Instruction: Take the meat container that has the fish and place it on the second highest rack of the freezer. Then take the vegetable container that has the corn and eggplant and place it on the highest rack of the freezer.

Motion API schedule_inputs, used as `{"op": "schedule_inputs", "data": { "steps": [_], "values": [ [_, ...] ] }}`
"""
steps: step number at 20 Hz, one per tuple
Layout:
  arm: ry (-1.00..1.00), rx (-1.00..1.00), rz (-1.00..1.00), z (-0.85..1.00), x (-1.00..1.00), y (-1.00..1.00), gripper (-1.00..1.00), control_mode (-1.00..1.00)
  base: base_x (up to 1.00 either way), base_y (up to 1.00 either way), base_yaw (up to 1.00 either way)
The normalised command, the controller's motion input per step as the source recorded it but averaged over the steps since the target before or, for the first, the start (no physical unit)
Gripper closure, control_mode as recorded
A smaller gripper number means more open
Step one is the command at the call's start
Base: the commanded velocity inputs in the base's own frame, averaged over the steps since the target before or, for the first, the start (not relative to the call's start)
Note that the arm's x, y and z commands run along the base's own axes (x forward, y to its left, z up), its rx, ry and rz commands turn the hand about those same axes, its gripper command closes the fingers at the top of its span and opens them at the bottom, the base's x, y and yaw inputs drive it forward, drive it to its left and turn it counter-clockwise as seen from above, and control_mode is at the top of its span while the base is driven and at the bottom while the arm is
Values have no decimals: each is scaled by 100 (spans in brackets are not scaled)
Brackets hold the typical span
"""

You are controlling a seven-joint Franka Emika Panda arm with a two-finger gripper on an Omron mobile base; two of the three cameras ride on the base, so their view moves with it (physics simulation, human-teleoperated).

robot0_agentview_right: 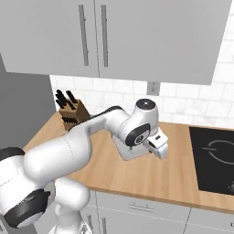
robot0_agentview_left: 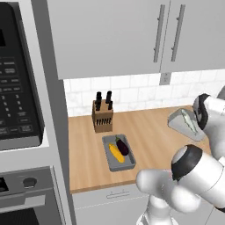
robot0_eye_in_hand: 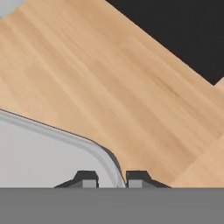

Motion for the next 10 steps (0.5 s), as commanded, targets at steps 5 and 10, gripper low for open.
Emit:
{"op": "schedule_inputs", "data": {
  "steps": [5,10],
  "values": [
    [0,0,-30,30,0,78,100,-100,0,0,0],
    [0,7,-26,3,-12,38,100,-100,0,0,0]
  ]
}}
